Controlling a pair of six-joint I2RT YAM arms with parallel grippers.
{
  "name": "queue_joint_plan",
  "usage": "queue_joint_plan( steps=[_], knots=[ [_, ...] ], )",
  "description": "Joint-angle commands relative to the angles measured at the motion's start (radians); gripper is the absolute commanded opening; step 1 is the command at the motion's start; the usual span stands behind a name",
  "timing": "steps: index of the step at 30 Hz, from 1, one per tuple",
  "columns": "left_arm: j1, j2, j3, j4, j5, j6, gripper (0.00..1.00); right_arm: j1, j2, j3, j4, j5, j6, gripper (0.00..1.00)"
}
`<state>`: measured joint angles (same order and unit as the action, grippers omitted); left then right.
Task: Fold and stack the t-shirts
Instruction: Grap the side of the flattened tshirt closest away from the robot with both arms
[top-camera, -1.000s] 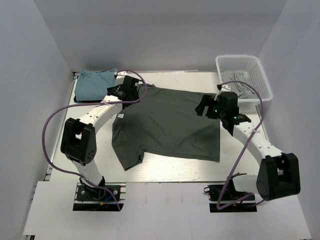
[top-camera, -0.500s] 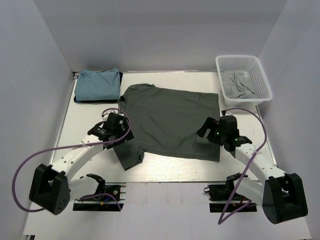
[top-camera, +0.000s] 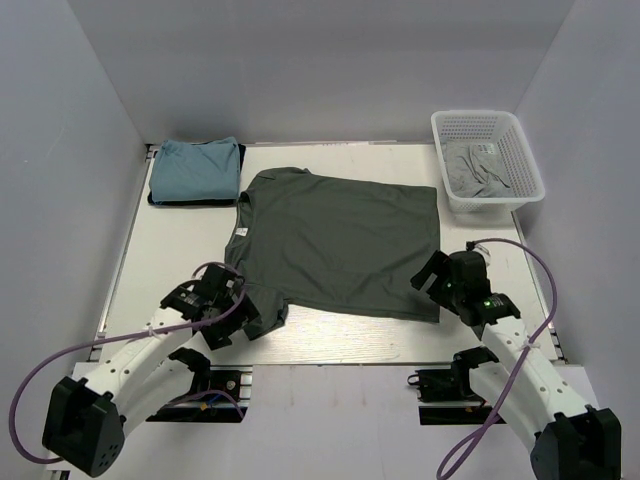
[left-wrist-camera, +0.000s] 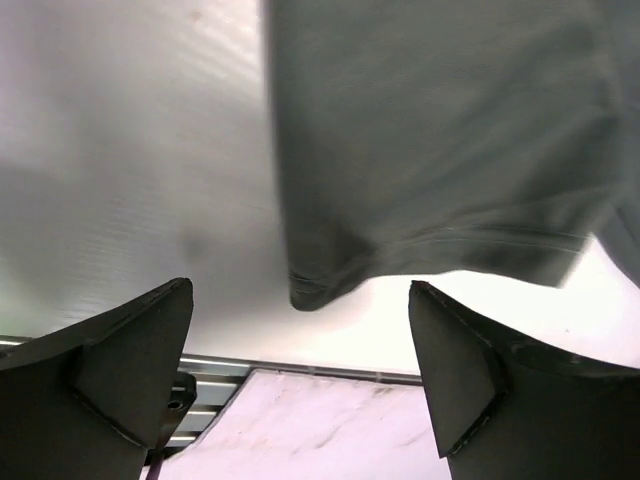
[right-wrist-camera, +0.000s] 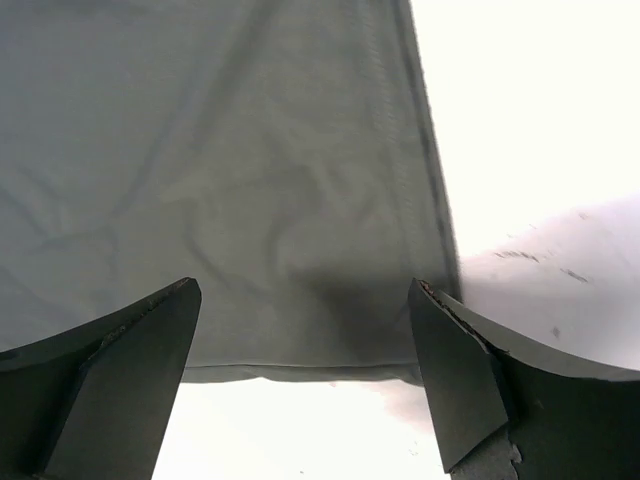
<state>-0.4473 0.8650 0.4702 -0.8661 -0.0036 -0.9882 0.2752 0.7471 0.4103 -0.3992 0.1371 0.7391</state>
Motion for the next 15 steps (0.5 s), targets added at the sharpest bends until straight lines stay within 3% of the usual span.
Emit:
queue_joint_plan(
  steps=[1, 3, 4, 6, 10, 13, 14, 15],
  knots=[
    [0.001, -0.003, -0.033, 0.013, 0.033, -0.078, 0.97, -0.001, -0.008, -0.013, -0.066, 0.062, 0.039, 0.90],
    [0.001, 0.023, -0.065, 0.050, 0.024, -0.078, 0.91, -0.004, 0.003, -0.015, -0.059, 0.059, 0.039, 0.90],
    [0.001, 0.066, -0.065, 0.071, 0.013, -0.078, 0.79, -0.001, 0.008, -0.016, -0.059, 0.061, 0.051, 0.90],
    [0.001, 0.110, -0.065, 0.084, 0.004, -0.078, 0.64, -0.007, 0.017, -0.021, -0.061, 0.064, 0.063, 0.90],
    [0.001, 0.150, -0.053, 0.094, -0.070, -0.078, 0.40, -0.004, 0.015, -0.041, -0.058, 0.032, 0.072, 0.90],
    [0.001, 0.160, -0.033, 0.117, -0.079, -0.066, 0.14, -0.007, 0.011, -0.027, -0.113, 0.050, 0.103, 0.90],
    [0.001, 0.170, -0.033, 0.118, -0.069, -0.055, 0.00, -0.004, 0.012, -0.025, -0.122, 0.064, 0.109, 0.90],
    [0.001, 0.180, -0.033, 0.128, -0.059, -0.055, 0.00, -0.005, 0.012, -0.022, -0.145, 0.073, 0.120, 0.90]
  ],
)
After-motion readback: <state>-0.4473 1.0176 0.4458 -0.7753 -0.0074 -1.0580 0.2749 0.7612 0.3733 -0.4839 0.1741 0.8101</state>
